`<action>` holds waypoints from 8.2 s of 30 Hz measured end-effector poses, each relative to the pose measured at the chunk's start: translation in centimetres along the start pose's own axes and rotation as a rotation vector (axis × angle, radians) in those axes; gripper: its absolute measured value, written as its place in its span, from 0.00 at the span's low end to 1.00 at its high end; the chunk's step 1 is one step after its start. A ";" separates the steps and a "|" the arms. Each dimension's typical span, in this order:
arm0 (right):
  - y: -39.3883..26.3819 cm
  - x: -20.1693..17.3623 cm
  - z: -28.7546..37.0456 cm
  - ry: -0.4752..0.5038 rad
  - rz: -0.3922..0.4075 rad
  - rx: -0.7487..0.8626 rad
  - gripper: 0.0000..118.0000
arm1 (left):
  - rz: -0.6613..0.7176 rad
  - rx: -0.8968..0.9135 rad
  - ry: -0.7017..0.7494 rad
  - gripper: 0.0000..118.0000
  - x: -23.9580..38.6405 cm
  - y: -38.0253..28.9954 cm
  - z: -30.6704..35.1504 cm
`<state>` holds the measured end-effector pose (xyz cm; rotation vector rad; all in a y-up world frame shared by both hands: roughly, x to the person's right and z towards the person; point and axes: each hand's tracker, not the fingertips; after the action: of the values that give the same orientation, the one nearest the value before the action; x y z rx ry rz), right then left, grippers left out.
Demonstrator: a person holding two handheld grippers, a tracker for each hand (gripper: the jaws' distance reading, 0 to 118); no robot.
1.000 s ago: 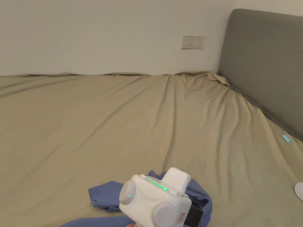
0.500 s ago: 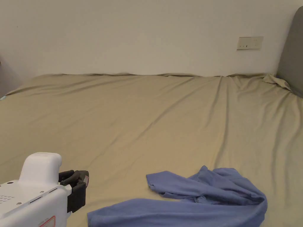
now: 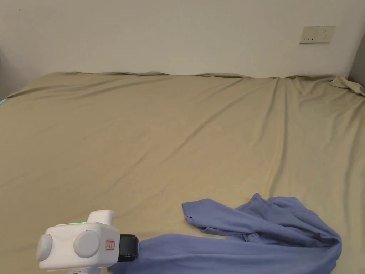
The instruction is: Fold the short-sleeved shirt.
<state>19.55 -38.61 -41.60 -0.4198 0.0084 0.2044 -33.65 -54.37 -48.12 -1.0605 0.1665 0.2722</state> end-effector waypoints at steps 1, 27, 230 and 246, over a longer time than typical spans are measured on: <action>-0.2 0.1 -0.5 -0.002 0.003 -0.008 0.02 | -0.018 -0.010 -0.004 0.76 0.3 0.0 -0.8; -5.5 -3.1 -18.0 0.303 -0.301 -0.516 0.79 | -0.082 0.217 -0.031 0.04 3.5 -3.4 6.9; 37.4 8.3 14.7 0.262 -0.204 0.584 0.05 | -0.305 1.085 -0.144 0.05 9.7 13.5 53.4; 54.8 1.8 0.7 0.168 -0.159 0.594 0.05 | -0.225 1.040 0.030 0.05 8.5 32.9 51.0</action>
<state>10.36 10.96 -63.14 0.1560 0.1953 0.0035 -35.15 6.70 -53.41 -0.0447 0.1805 -0.0527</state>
